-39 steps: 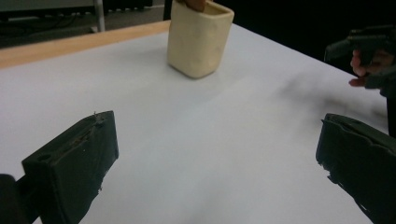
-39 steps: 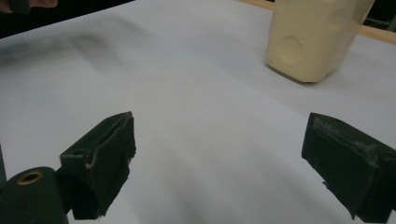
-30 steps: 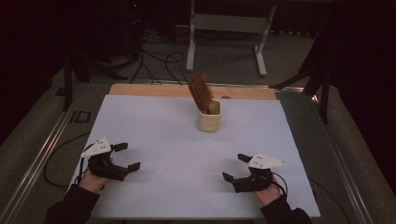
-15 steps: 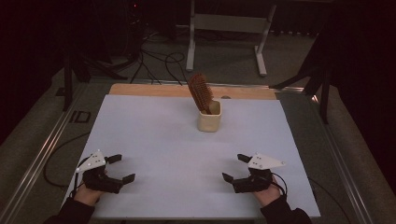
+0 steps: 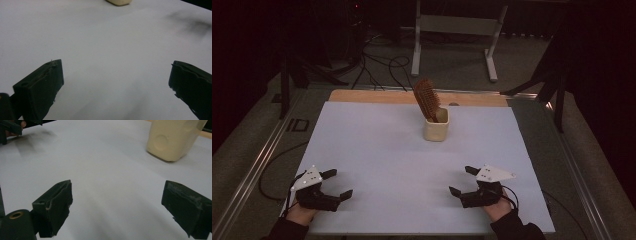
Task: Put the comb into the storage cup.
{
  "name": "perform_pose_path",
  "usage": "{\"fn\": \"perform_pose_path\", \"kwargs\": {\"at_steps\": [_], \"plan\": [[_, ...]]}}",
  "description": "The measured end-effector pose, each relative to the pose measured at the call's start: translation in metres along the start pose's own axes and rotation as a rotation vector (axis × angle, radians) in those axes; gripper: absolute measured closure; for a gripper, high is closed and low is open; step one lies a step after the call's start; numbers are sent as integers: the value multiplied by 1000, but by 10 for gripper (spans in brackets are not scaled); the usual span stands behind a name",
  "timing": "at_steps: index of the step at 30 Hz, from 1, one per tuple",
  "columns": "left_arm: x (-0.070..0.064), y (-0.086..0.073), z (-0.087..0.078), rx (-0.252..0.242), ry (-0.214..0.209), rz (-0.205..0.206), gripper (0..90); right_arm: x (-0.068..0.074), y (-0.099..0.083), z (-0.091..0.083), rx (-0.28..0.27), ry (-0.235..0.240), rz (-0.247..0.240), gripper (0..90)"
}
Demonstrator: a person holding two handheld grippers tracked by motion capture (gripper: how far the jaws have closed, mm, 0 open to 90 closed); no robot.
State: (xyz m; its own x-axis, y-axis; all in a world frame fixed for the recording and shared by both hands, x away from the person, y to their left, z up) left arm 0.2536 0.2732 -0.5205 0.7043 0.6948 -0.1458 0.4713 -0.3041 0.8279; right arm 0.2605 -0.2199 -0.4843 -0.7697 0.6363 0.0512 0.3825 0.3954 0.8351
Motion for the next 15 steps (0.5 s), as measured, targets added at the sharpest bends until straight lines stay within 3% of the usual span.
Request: {"fn": "perform_pose_path", "kwargs": {"at_steps": [6,12,15], "plan": [[1,0,-1,-7,22,-7,7,0,0,1,0,0,3,96],[4,-1,-3,-41,19,-32,8,0,0,0,-8,7,10,96],[3,-1,-3,-42,20,-27,8,0,0,1,-4,6,6,96]]}}
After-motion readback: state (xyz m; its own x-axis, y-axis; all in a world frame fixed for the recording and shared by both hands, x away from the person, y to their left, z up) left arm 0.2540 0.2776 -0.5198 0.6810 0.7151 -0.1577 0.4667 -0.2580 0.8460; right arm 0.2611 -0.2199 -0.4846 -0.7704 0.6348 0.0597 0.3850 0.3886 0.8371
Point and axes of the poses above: each handheld gripper's, and its own axes: z roughly forward along the jaws, y roughly out of its top, x roughly to its left, the point moved 1 cm from there along z, roughly forward along the jaws, and after that the axes turned 4 degrees about x, right-handed, at the moved point
